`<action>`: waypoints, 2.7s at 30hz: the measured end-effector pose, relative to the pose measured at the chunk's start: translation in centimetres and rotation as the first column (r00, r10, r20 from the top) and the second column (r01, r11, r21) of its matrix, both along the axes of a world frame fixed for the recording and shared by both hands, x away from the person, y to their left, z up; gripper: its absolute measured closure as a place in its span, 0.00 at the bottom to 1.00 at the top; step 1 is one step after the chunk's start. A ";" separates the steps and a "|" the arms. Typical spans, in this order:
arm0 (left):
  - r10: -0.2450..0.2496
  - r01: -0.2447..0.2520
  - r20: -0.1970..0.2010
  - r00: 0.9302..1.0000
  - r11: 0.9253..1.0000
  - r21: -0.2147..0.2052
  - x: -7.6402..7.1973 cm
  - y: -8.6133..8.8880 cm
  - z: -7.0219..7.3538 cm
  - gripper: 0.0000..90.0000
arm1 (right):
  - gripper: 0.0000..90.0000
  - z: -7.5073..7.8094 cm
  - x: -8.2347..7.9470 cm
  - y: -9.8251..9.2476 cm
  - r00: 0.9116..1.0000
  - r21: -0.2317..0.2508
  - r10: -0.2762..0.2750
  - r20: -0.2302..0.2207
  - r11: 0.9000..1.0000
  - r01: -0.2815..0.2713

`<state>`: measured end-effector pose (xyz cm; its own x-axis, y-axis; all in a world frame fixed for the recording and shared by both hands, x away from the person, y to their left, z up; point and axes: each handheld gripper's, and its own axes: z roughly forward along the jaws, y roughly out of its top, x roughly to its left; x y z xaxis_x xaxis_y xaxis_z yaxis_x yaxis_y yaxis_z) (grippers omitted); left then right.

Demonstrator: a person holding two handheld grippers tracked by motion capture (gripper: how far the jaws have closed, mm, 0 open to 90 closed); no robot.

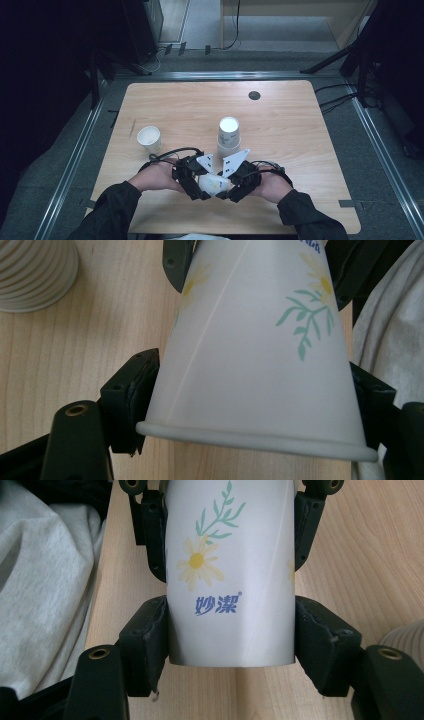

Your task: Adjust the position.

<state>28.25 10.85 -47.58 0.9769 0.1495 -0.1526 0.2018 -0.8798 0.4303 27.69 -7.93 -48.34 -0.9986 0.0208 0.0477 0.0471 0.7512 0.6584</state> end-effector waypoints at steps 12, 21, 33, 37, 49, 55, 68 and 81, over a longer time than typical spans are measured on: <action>0.052 -0.048 0.033 0.998 0.993 -0.109 0.4 1.0 1.1 0.14 | 0.39 1.0 0.2 -0.8 1.000 0.039 -0.020 0.012 0.999 0.020; 0.090 -0.082 0.033 0.995 0.979 -0.187 0.4 2.2 2.0 0.10 | 0.39 2.3 0.5 -1.7 0.999 0.120 -0.043 0.005 0.992 0.042; 0.160 -0.138 0.046 0.986 0.941 -0.309 -0.1 4.1 3.1 0.10 | 0.39 3.5 1.0 -2.3 0.999 0.151 -0.040 0.022 0.988 0.036; 0.198 -0.178 0.023 0.980 0.919 -0.352 0.0 5.0 3.3 0.10 | 0.39 3.7 1.3 -2.3 0.999 0.163 -0.037 0.026 0.986 0.032; 0.230 -0.204 0.009 0.973 0.882 -0.426 -0.6 5.5 3.4 0.11 | 0.39 4.7 2.0 -2.6 0.999 0.254 -0.034 0.000 0.967 0.033; 0.233 -0.205 -0.001 0.972 0.853 -0.480 -0.8 5.0 3.6 0.14 | 0.39 4.6 2.0 -2.3 0.999 0.271 -0.017 -0.029 0.962 0.024; 0.228 -0.204 -0.025 0.973 0.812 -0.546 -0.8 5.6 4.0 0.25 | 0.39 4.3 1.8 -1.6 0.999 0.263 0.002 -0.051 0.965 0.011; 0.222 -0.190 0.013 0.975 0.861 -0.471 -0.3 5.7 4.2 0.27 | 0.27 3.7 1.8 -1.7 0.994 0.221 -0.027 -0.106 0.974 0.050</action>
<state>27.98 16.58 -43.34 0.9418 0.2758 -0.1924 0.3140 -0.5162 0.7968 29.46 -9.65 -44.59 -0.9870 0.0366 0.1564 0.1483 0.5822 0.7994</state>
